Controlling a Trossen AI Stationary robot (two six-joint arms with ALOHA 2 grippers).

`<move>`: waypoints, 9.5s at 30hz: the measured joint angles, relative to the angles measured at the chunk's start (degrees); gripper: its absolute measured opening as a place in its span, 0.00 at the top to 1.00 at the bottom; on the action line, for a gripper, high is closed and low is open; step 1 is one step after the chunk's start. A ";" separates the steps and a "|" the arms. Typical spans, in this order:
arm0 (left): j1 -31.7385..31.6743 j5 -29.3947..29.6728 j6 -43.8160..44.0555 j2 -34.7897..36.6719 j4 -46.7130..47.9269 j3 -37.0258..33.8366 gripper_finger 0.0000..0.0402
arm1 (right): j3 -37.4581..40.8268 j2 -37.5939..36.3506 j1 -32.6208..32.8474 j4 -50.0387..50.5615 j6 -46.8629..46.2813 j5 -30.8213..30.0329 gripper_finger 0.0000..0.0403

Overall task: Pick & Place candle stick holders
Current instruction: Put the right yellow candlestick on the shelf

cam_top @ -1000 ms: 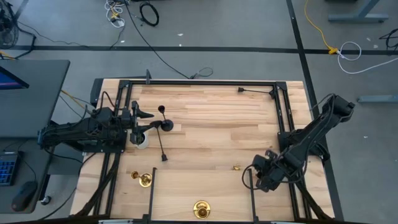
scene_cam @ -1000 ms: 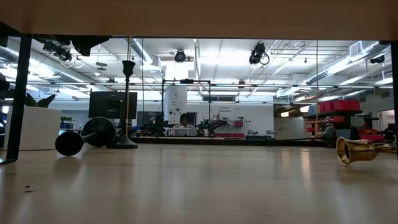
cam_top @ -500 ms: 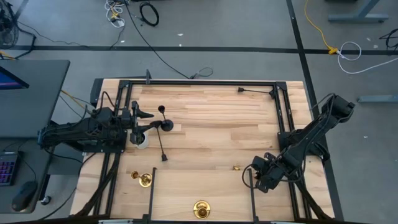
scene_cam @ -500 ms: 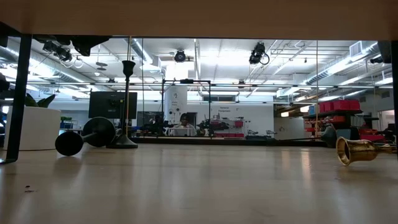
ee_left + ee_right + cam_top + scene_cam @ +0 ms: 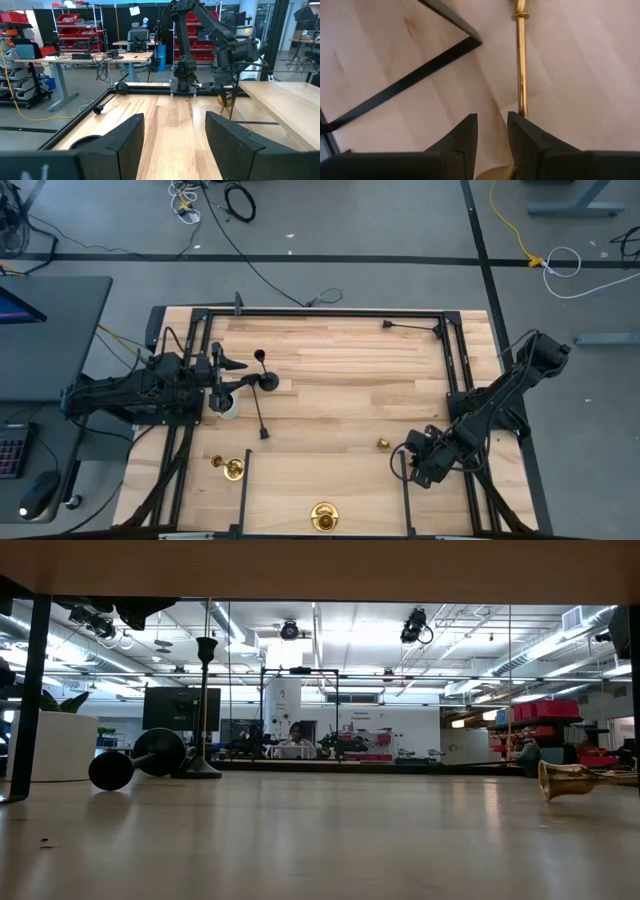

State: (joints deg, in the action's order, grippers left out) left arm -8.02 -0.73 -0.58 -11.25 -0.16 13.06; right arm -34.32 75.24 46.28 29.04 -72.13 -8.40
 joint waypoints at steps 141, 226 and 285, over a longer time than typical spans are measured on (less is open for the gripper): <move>0.00 0.02 -0.13 0.01 0.75 0.00 0.47 | -5.25 6.12 -6.78 14.03 -1.05 -3.64 0.62; 0.01 0.02 -0.02 0.02 1.33 0.00 0.47 | -11.37 21.07 7.05 -98.25 86.51 -31.75 0.99; 0.01 0.03 -0.22 0.02 1.70 0.00 0.47 | -15.83 34.93 6.67 -102.89 86.42 -25.46 0.87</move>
State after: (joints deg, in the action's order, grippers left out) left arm -8.01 -0.71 -0.80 -11.23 1.54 13.06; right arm -50.15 110.17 52.95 -73.85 14.29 -33.86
